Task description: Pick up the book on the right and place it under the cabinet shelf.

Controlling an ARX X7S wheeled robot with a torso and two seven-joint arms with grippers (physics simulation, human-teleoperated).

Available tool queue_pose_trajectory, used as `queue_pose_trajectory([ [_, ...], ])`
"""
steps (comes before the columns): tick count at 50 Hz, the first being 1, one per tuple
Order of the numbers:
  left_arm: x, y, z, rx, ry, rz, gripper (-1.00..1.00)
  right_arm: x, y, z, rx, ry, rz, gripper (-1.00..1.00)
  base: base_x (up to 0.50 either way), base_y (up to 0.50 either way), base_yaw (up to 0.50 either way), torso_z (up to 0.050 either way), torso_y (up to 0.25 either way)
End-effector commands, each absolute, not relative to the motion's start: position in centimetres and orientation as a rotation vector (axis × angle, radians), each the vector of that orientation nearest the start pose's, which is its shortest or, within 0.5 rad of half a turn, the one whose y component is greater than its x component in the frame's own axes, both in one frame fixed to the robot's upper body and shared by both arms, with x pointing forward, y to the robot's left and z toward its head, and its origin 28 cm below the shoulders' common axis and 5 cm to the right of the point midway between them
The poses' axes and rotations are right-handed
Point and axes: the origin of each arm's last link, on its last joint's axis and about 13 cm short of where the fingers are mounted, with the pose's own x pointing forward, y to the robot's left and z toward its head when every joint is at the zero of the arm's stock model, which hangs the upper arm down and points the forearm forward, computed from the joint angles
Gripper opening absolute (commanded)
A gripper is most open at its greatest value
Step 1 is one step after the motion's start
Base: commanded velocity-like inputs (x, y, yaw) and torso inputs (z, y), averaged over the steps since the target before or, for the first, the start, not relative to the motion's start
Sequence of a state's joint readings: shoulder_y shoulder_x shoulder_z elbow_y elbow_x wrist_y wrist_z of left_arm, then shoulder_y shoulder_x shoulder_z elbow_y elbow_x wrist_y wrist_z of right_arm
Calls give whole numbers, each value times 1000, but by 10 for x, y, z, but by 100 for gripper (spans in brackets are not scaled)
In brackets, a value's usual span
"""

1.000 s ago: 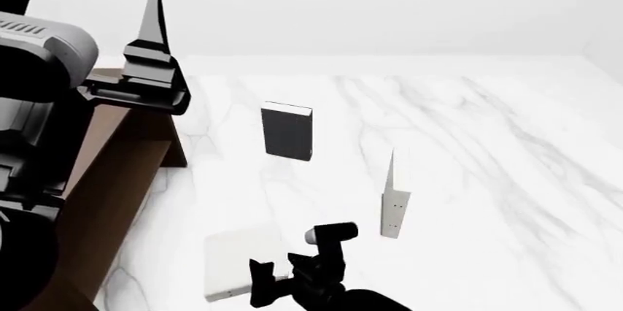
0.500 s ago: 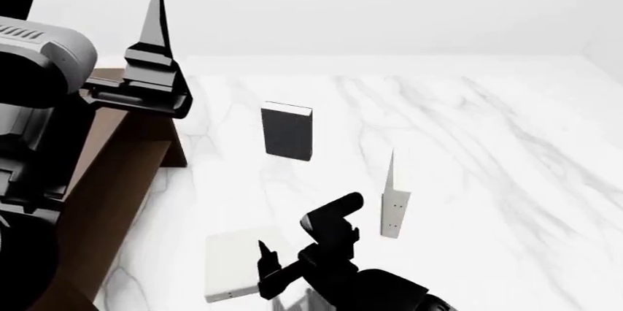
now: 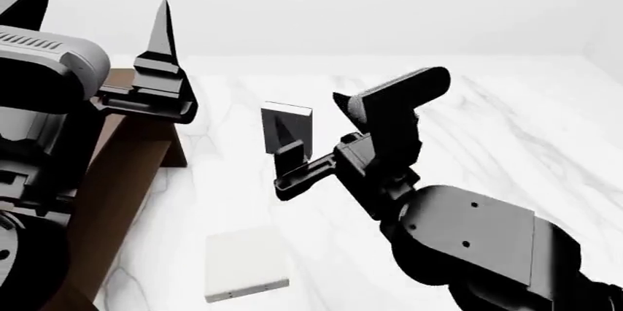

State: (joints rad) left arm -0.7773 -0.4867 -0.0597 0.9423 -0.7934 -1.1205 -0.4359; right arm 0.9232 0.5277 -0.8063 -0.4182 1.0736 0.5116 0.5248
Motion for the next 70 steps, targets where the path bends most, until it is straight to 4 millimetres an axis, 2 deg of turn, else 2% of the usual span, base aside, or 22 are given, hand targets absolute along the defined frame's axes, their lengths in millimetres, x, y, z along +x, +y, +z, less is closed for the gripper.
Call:
queue_pose_trajectory([
  [1, 207, 236, 275, 164, -492, -76, 100, 238, -66, 282, -47, -307, 467, 100, 0, 0, 0, 0, 0],
  [4, 208, 236, 275, 164, -493, -76, 100, 234, -76, 301, -43, -381, 424, 100, 0, 0, 0, 0, 0],
  [9, 210, 235, 273, 163, -491, -81, 100, 232, -92, 319, -67, -445, 318, 100, 0, 0, 0, 0, 0],
  [15, 213, 233, 275, 158, -492, -90, 100, 229, -115, 334, -144, -508, 151, 100, 0, 0, 0, 0, 0],
  [22, 218, 224, 280, 149, -501, -129, 100, 223, -136, 342, -189, -532, 18, 100, 0, 0, 0, 0, 0],
  [41, 235, 211, 277, 122, -485, -184, 100, 214, -171, 341, -256, -525, -140, 100, 0, 0, 0, 0, 0],
  [48, 242, 199, 275, 119, -473, -232, 100, 211, -174, 338, -258, -523, -151, 100, 0, 0, 0, 0, 0],
  [61, 260, 191, 264, 102, -464, -283, 100, 216, -171, 326, -242, -495, -125, 100, 0, 0, 0, 0, -72],
  [70, 257, 190, 261, 94, -458, -299, 100, 215, -169, 322, -231, -487, -109, 100, 0, 0, 0, 0, -233],
])
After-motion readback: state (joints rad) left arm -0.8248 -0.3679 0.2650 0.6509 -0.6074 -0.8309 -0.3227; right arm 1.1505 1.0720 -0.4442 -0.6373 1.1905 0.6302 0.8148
